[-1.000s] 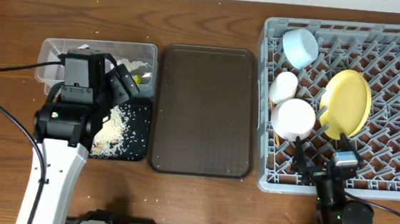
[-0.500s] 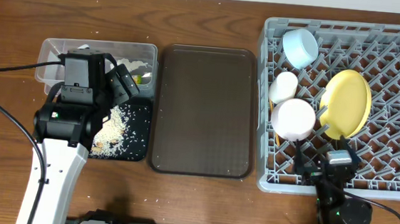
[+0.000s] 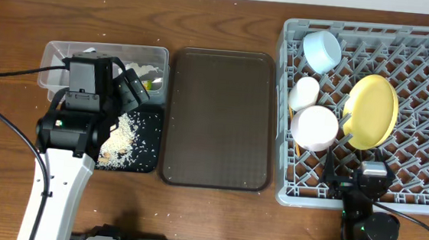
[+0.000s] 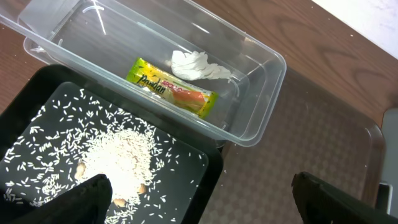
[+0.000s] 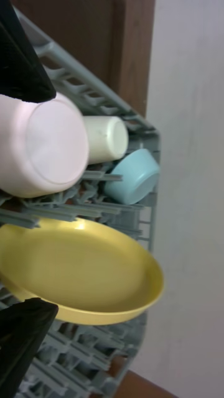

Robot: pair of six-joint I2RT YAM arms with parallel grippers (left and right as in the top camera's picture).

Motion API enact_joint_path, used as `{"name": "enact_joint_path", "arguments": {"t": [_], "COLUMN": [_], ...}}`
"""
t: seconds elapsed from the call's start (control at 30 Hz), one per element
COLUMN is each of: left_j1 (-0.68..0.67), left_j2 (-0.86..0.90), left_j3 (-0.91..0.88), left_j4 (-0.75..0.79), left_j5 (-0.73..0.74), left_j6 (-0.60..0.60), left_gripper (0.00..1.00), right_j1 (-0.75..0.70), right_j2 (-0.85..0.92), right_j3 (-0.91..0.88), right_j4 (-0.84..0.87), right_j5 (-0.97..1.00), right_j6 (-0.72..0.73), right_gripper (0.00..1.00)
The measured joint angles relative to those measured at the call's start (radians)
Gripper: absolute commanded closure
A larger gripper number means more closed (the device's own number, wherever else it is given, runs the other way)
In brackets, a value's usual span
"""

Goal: Sort waste into correct bins and load items into the dishwasher rack

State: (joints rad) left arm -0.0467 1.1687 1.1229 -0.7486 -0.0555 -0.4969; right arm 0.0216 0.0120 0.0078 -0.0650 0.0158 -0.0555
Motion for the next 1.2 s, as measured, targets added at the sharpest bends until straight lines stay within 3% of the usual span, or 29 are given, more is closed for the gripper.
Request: {"name": "enact_joint_path", "arguments": {"t": [1.2], "left_j1": [0.0], "left_j2": [0.0], "left_j3": [0.0], "left_j4": [-0.013], "left_j5": [0.0], "left_j6": [0.0], "left_gripper": [0.05], "right_j1": [0.0], "right_j2": [0.0], "right_j3": [0.0], "right_j4": [-0.003], "right_j5": [0.004], "right_j6": [0.002], "right_gripper": [0.01]}}
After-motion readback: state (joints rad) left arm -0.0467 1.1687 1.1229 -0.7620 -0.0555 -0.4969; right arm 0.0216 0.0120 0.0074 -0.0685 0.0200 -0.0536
